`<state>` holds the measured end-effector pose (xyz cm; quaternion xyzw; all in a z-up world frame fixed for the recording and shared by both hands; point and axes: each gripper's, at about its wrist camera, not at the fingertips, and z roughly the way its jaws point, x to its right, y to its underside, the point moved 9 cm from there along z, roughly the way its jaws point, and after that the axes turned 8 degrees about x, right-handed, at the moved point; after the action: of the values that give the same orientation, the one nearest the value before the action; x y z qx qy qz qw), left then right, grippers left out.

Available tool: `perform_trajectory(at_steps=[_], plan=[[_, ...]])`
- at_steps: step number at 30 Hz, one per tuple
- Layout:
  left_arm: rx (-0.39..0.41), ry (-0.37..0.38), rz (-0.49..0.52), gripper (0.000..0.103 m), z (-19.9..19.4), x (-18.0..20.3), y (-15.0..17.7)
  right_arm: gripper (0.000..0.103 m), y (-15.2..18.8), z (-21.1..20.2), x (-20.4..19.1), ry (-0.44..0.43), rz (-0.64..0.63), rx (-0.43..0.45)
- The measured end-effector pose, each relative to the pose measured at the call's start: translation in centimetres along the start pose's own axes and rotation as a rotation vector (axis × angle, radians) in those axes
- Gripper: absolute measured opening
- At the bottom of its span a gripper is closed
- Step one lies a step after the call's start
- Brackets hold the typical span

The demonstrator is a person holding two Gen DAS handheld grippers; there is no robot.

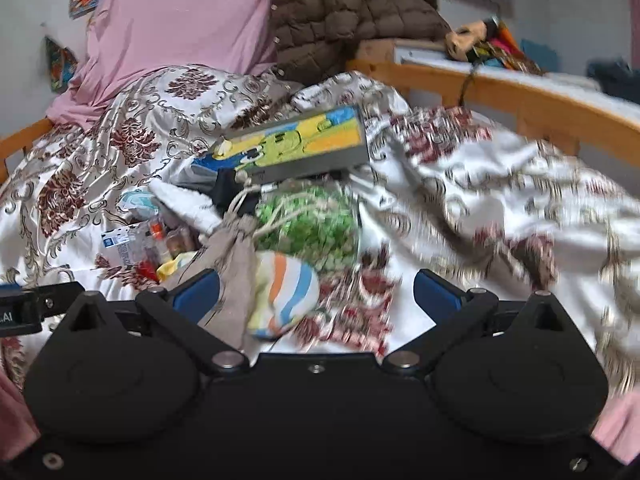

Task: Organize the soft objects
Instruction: 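Grasp the beige drawstring pouch with the left gripper while the right gripper grasps the striped sock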

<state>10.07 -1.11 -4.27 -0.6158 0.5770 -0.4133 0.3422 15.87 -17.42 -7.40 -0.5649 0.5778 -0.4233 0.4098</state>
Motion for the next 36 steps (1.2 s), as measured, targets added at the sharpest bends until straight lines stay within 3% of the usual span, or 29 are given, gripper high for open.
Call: perform_trajectory(at_steps=[6,10,14,19,26,36], plan=[[0.001,0.089,0.015,0.102,2.4,0.6,-1.9,0.102,-1.8,1.9,-0.6,-0.053,-0.153,0.013],[-0.005,0.173,0.084,0.102,4.4,1.5,-2.7,0.102,-2.2,3.4,-1.5,-0.127,-0.26,0.0],[-0.026,0.283,0.158,0.102,6.3,2.7,-2.7,0.102,-1.5,4.9,-3.1,-0.199,-0.382,-0.031],[-0.057,0.366,0.18,0.102,8.2,3.8,-2.0,0.102,0.1,6.4,-4.9,-0.288,-0.494,-0.086],[-0.115,0.496,0.21,0.101,10.2,5.7,-0.7,0.102,2.5,8.1,-6.4,-0.333,-0.602,-0.14],[-0.209,0.591,0.298,0.082,12.6,8.0,1.5,0.102,5.1,9.5,-7.4,-0.391,-0.71,-0.175]])
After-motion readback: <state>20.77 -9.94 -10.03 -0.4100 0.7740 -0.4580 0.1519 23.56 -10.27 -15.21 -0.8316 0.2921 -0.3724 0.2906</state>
